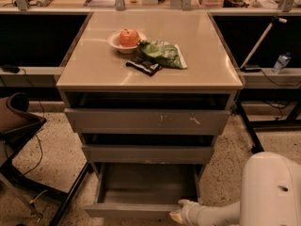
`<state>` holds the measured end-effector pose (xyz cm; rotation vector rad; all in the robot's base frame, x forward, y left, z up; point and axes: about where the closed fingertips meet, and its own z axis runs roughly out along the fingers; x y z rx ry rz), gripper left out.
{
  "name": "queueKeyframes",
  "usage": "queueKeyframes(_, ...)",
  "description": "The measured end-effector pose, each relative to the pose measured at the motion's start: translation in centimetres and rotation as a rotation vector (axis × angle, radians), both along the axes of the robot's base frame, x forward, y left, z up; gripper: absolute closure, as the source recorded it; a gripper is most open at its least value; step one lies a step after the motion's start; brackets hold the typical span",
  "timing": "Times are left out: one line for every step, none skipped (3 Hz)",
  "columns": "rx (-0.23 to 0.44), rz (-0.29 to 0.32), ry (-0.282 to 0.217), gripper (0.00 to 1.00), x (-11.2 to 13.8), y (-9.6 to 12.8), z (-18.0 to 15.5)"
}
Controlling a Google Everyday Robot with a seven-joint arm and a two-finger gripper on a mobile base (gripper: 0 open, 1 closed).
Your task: Open bottom drawer
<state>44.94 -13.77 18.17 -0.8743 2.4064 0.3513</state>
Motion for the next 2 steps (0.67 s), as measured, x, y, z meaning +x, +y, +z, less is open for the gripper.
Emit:
queueKeyframes(0.000,0.000,0.000,0.00,0.00,0.00,0.00)
queueKeyframes(0.000,0.000,0.000,0.00,0.00,0.00,0.00)
